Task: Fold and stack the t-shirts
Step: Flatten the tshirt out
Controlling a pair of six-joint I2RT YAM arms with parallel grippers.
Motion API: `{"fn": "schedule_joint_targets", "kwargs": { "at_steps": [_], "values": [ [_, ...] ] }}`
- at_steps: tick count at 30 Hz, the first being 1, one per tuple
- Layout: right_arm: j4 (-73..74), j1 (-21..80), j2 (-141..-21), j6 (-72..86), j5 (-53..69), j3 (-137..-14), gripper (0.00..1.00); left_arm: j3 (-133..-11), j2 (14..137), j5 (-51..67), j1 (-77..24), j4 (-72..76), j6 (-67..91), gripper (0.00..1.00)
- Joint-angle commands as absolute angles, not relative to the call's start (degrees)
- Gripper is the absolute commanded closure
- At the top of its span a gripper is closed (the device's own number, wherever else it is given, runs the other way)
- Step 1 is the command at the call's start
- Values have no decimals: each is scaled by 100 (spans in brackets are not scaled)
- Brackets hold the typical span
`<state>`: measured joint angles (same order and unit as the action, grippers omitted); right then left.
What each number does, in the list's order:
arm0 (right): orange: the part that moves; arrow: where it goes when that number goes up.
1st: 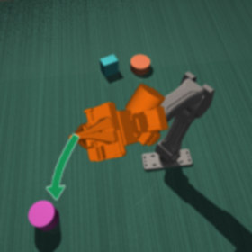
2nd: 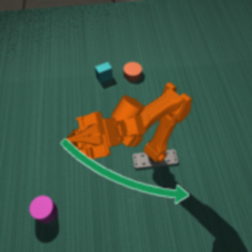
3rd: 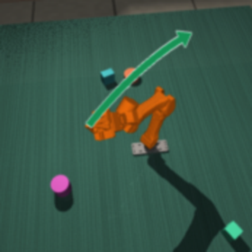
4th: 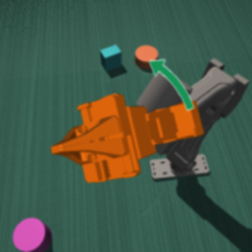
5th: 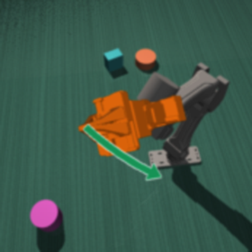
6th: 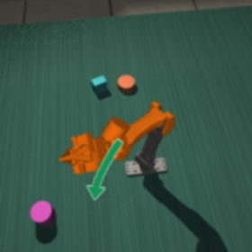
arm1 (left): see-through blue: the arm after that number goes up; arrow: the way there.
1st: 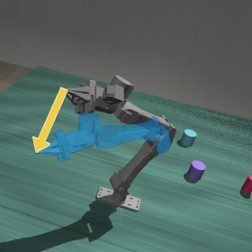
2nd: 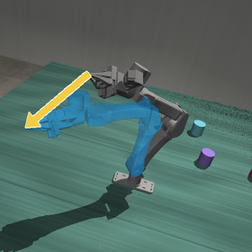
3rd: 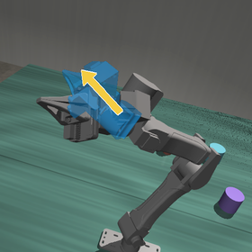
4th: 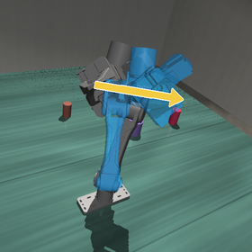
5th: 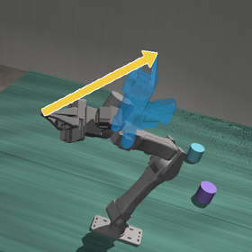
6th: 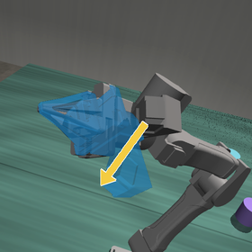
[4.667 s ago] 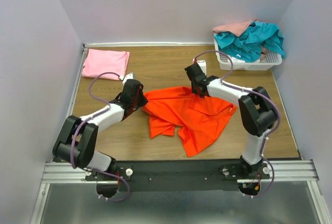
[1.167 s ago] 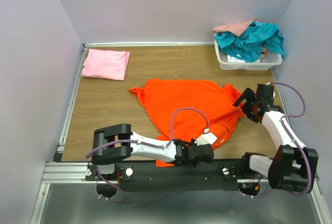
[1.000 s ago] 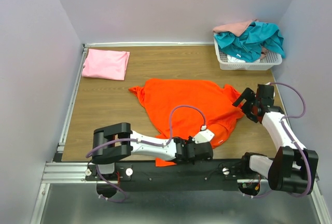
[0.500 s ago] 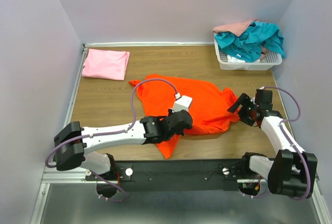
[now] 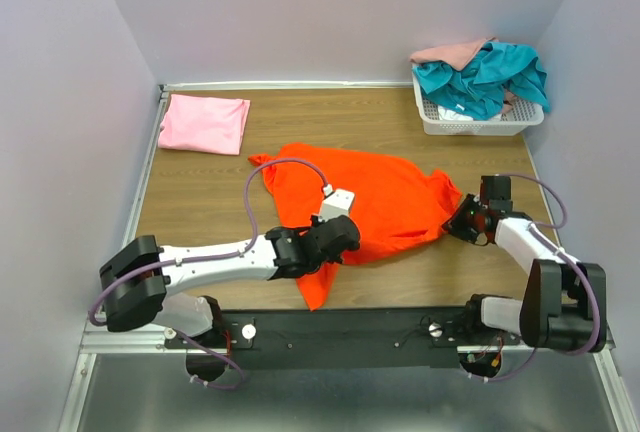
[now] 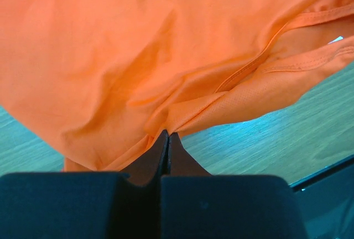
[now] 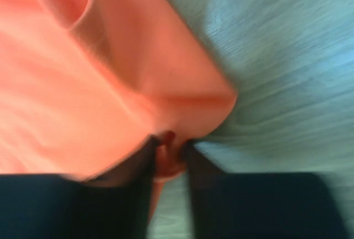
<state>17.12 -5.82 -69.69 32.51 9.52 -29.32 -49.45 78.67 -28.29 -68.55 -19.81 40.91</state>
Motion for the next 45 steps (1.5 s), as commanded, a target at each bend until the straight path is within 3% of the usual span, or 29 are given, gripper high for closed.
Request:
{"fn": "schedule_joint_targets", "kwargs": {
  "at_steps": [1, 2, 3, 9, 13, 18, 25, 33, 40, 45],
  "values": [
    [1293, -457, -7329, 3454, 844, -2891, 83, -4834, 7533, -3119, -6715, -1863, 4307, 100],
    [1275, -422, -7339, 3463, 852, -3109, 96, -4877, 7497, -3198, -6602, -1915, 4333, 100],
    [1274, -396, -7295, 3463, 887, -3224, 99, -5017, 7410, -3443, -6531, -2038, 4359, 100],
    [1362, -316, -6348, 3489, 1011, -4689, 99, -6194, 6918, -5190, -6267, -2636, 4167, 100],
    [1652, -316, -5898, 3472, 1037, -5614, 100, -7203, 6321, -5827, -6214, -1953, 2947, 100],
    [2179, -316, -5582, 3314, 967, -7363, 100, -7619, 5426, -5565, -6214, -338, 629, 100],
    [2505, -316, -5651, 3103, 1353, -9191, 100, -8181, 4772, -4071, -6214, 325, -623, 100],
    [2523, -316, -6538, 3015, 1714, -10423, 100, -8964, 5896, -5098, -6083, 747, -1880, 100],
    [2435, -316, -8328, 2848, 1845, -11327, 100, -9894, 7405, -2825, -3231, 79, -827, 100],
    [2233, -316, -9560, 2786, 2390, -12213, 100, -11071, 8655, -1593, -2227, 9, -703, 100]
  ]
}}
